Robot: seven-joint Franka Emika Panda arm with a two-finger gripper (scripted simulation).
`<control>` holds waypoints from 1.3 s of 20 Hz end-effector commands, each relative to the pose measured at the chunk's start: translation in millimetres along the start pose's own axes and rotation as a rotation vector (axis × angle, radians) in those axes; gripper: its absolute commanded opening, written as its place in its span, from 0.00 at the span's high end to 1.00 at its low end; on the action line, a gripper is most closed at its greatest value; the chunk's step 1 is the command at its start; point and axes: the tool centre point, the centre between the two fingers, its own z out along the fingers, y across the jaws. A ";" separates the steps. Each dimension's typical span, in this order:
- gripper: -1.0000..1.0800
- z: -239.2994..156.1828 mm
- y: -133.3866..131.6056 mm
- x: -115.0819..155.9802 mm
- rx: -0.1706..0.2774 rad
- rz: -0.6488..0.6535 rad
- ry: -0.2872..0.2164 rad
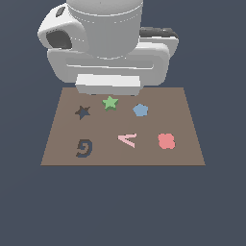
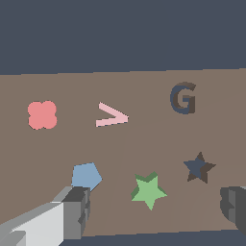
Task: Insert a designated object into the corresponding slot on a board.
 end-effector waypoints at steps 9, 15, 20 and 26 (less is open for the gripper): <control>0.04 8.2 3.2 -3.6 0.001 0.052 -0.001; 0.04 25.2 9.3 -11.5 0.002 0.160 -0.002; 0.04 46.6 15.6 -22.3 0.003 0.295 -0.003; 0.04 78.8 21.9 -39.9 0.005 0.499 -0.005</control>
